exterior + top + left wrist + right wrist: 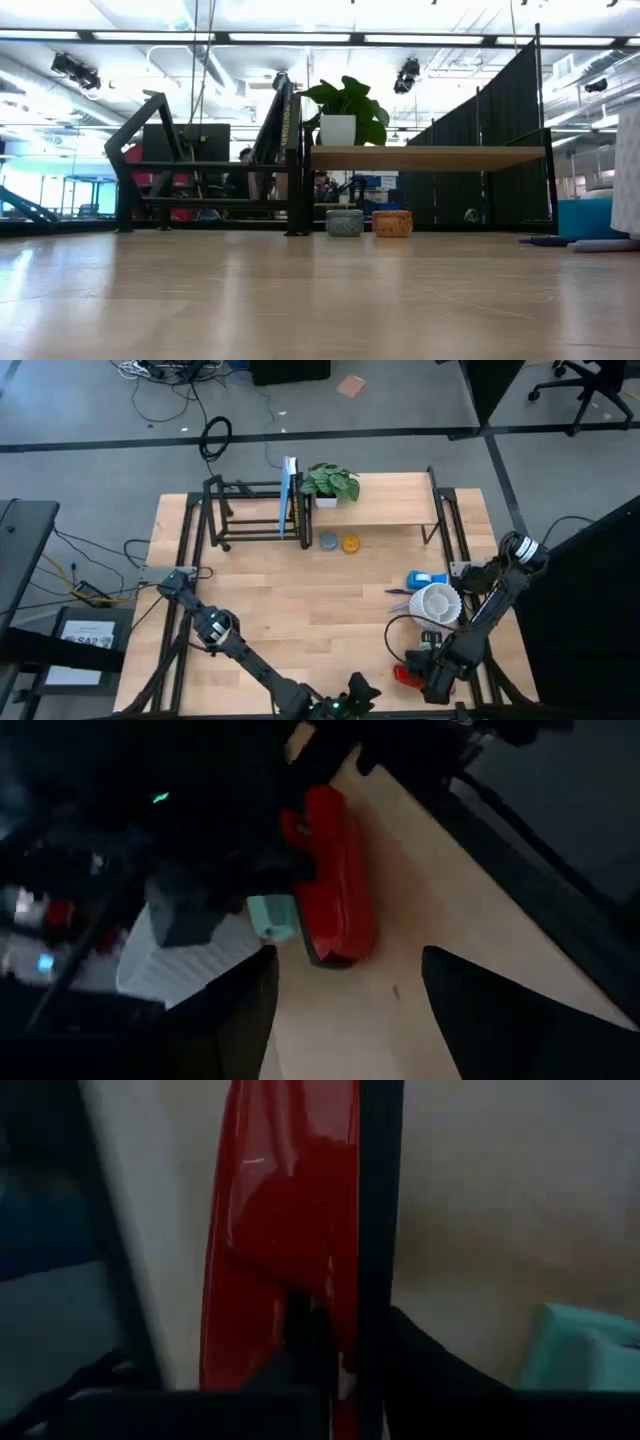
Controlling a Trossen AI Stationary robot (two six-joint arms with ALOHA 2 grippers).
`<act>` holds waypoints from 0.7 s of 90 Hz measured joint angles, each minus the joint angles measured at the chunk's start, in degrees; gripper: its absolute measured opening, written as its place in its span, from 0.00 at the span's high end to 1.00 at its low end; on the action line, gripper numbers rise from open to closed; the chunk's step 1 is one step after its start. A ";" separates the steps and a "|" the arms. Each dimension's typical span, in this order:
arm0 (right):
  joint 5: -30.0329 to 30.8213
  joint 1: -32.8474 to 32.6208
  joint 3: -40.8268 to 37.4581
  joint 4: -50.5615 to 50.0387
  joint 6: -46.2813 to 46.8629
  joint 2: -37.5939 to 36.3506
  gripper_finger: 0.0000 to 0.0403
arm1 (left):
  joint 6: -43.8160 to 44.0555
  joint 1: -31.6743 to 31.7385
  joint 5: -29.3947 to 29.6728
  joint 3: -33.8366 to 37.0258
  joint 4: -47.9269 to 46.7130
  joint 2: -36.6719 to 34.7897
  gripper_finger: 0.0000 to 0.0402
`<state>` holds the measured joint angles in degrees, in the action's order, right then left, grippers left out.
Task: Stock shelves
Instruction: Remove the red stapler from under the shelf
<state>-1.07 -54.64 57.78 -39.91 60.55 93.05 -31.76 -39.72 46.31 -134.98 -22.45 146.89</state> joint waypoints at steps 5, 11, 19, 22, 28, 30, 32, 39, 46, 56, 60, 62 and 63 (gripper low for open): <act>-1.05 0.88 0.03 3.03 -2.50 -0.76 0.94 | -0.75 0.14 -1.02 -0.02 0.05 0.00 0.44; -3.37 2.06 0.09 7.27 -5.90 -1.41 0.94 | -0.80 0.53 -3.14 0.00 0.29 0.00 0.43; -6.47 3.98 0.11 12.15 -9.43 -1.94 0.94 | -0.57 1.10 -6.36 0.01 1.33 0.00 0.43; -7.74 4.72 0.11 13.74 -10.24 -1.94 0.94 | -0.12 1.26 -7.40 0.01 2.09 0.00 0.43; -10.03 6.31 0.11 15.93 -11.34 -1.94 0.94 | 0.42 1.49 -8.77 -0.01 3.13 0.00 0.43; -10.53 6.85 0.11 16.31 -11.73 -1.94 0.94 | 0.45 1.49 -8.87 -0.02 3.51 0.00 0.43; -10.89 7.30 0.13 16.63 -12.04 -1.94 0.94 | 0.49 1.49 -9.09 -0.02 3.82 0.00 0.43; -10.89 8.59 0.13 17.45 -13.27 -1.94 0.94 | 0.48 1.46 -9.51 0.00 5.30 0.00 0.43; -11.64 9.73 0.13 18.73 -14.41 -1.94 0.94 | 0.49 1.46 -10.11 -0.01 5.86 0.00 0.43; -14.55 10.99 0.13 21.69 -15.23 -1.98 0.94 | 0.44 1.46 -9.96 -0.01 5.67 0.29 0.43; -15.94 11.33 0.13 23.06 -15.25 -1.98 0.94 | 0.07 1.46 -9.03 0.00 5.13 0.39 0.43; -16.64 11.51 0.13 23.77 -15.23 -1.98 0.94 | -0.27 1.46 -8.44 0.01 4.84 0.43 0.43; -16.95 11.59 0.13 24.09 -15.20 -1.98 0.94 | -0.57 1.46 -8.17 0.01 4.71 0.46 0.43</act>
<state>-18.01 -43.05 57.91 -15.82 45.35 91.07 -32.34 -38.26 38.14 -134.98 -17.74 147.35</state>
